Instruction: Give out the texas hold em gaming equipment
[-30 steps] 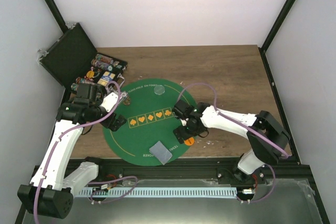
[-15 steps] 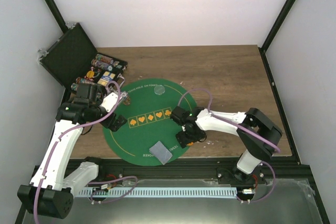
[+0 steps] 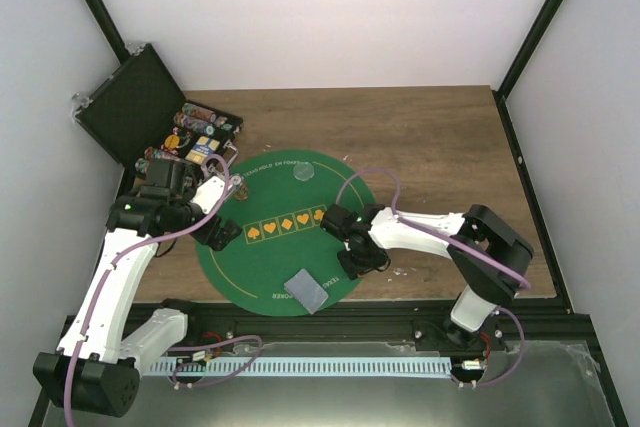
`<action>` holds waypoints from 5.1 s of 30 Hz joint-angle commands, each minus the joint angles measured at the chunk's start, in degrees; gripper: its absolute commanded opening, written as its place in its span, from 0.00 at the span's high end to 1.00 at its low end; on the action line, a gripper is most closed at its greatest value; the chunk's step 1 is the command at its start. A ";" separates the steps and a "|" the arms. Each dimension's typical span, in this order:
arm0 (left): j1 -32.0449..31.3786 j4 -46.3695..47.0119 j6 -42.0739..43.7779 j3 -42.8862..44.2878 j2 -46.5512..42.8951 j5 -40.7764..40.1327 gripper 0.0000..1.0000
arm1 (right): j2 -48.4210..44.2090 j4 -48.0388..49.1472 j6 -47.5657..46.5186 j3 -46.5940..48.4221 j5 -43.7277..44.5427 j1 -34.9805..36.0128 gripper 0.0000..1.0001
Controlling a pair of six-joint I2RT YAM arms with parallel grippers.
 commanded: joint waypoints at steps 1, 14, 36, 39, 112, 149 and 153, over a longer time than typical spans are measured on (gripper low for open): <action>0.25 -0.36 0.25 1.32 -0.49 0.66 0.00 | -1.33 -2.86 1.74 0.42 2.21 0.74 0.49; 0.26 -0.39 0.35 1.50 -0.50 0.74 0.01 | 0.00 -1.53 1.05 -0.39 2.94 0.69 0.40; 0.29 -0.35 -0.25 1.59 -0.58 1.92 0.00 | -7.46 -2.94 -0.68 2.52 -0.56 0.74 0.62; 0.26 -0.25 -0.52 1.71 -0.60 1.50 0.01 | -7.00 -3.49 -2.27 4.96 -0.13 0.67 0.58; 0.25 -2.97 1.78 6.43 0.79 4.46 0.00 | -6.07 -6.88 13.50 -10.53 -10.71 1.52 0.61; 0.26 -4.14 2.25 6.55 -0.53 5.13 0.01 | -7.13 -9.06 14.56 -6.23 -2.06 4.54 0.62; 0.25 -3.93 2.11 6.35 -0.49 4.70 0.00 | -9.55 -11.73 14.32 -3.85 -1.06 4.54 0.62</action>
